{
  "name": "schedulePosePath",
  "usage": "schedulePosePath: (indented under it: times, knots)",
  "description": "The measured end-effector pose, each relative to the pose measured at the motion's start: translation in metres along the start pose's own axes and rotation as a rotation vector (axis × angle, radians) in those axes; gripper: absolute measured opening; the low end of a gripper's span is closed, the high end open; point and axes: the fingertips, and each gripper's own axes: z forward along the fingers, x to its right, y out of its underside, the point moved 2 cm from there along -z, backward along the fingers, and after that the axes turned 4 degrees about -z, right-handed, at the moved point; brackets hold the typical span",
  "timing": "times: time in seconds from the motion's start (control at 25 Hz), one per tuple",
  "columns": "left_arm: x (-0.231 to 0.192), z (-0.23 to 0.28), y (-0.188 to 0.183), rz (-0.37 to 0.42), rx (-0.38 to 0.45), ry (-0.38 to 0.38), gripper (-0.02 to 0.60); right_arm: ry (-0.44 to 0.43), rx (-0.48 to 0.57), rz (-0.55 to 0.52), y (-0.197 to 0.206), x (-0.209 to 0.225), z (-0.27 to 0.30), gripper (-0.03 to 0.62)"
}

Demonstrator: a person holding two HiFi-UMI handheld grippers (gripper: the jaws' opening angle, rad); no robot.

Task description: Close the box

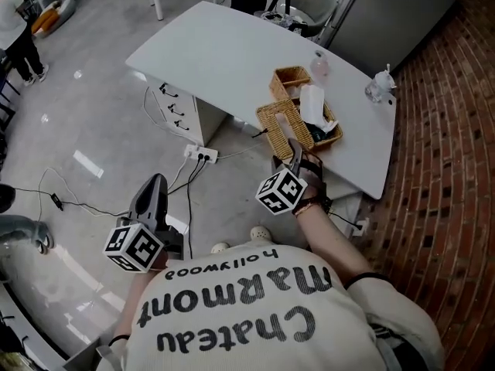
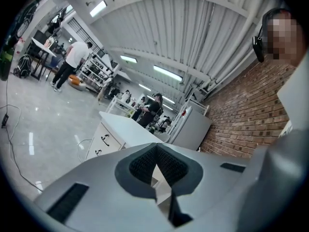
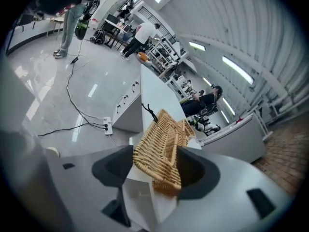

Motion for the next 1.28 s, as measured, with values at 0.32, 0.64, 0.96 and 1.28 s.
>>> schedulePosePath:
  times: [0.32,0.64,0.96,1.28]
  knots:
    - [0.013,0.003,-0.008,0.017,0.006,0.063,0.002,0.052,0.035,0.121,0.000,0.032,-0.028,0.237]
    - [0.027,0.013,-0.005,0.018,0.002,0.087,0.002,0.081,0.085,0.284,0.009,0.067,-0.048,0.043]
    - [0.047,0.036,0.005,0.020,-0.019,0.099,0.002,0.046,0.155,0.513,0.027,0.108,-0.053,0.048]
    - [0.071,0.064,0.016,0.030,-0.038,0.111,0.002,0.063,0.198,0.614,0.055,0.142,-0.047,0.044]
